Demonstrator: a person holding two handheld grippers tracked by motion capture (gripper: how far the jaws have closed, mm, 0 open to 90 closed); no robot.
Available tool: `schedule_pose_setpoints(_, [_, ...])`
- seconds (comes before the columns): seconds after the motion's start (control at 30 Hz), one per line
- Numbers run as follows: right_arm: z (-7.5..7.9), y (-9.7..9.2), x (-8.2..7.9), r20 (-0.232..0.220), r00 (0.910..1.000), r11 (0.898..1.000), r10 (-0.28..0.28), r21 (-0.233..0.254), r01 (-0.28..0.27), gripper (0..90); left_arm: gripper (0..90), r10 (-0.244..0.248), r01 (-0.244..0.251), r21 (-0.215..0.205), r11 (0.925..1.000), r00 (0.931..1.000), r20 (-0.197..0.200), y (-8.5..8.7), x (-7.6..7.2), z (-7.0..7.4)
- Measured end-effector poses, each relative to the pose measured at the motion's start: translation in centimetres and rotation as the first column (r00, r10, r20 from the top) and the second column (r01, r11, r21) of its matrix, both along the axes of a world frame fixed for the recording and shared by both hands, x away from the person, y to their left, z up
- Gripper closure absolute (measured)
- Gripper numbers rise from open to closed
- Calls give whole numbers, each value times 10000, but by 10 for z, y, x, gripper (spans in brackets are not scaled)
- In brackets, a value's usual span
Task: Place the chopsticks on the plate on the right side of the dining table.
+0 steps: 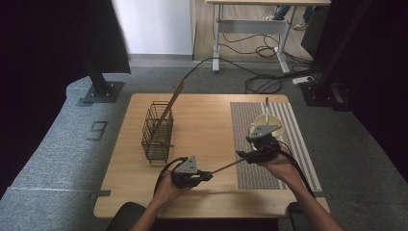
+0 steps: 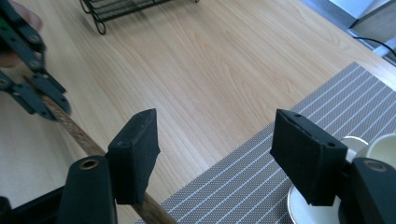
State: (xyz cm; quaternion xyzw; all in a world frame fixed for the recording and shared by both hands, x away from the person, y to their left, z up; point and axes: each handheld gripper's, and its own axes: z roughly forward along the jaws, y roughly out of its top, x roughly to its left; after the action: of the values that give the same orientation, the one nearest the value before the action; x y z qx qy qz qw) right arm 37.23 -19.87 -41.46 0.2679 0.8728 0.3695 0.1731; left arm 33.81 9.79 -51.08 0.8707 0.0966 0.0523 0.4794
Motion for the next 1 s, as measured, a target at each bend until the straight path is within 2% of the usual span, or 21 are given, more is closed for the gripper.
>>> schedule_pose_setpoints(0.13, [2, 0, -4, -301, 9989, 9994, 355, 17, -355, 266, 850, 16, -13, 290, 9996, 9999, -117, 1, 2, 0])
schedule_pose_setpoints(0.27, [-3, 4, -7, -645, 9938, 9948, 908, -397, -934, 236, 850, 148, -133, 502, 9987, 9995, -289, 0, 4, -1])
schedule_pose_setpoints(0.4, [-10, 9, -10, -853, 9871, 9885, 1355, -561, -1405, 250, 850, 212, -180, 732, 9972, 9988, -442, -2, 5, -3])
schedule_pose_setpoints(0.53, [-15, 18, -13, -895, 9757, 9737, 2001, -926, -2082, 345, 850, 149, -98, 922, 9957, 9984, -552, -5, 6, -3])
schedule_pose_setpoints(0.6, [-18, 24, -14, -969, 9667, 9624, 2367, -1128, -2470, 402, 850, 76, -18, 1030, 9947, 9984, -559, -7, 5, -3])
schedule_pose_setpoints(0.7, [-24, 32, -17, -1167, 9490, 9400, 2930, -1462, -3082, 487, 850, -47, 111, 1107, 9938, 9983, -578, -9, 4, -2])
schedule_pose_setpoints(0.77, [-29, 37, -18, -1260, 9423, 9268, 3103, -1805, -3293, 540, 850, -98, 165, 1137, 9934, 9982, -588, -9, 4, -2])
schedule_pose_setpoints(0.87, [-32, 39, -19, -1343, 9369, 9143, 3228, -2115, -3453, 596, 850, -158, 226, 1136, 9933, 9981, -601, -10, 3, -2])
schedule_pose_setpoints(1.0, [-34, 40, -16, -1514, 9332, 9085, 3259, -2230, -3534, 624, 850, -169, 239, 1187, 9926, 9981, -598, -10, 4, -2])
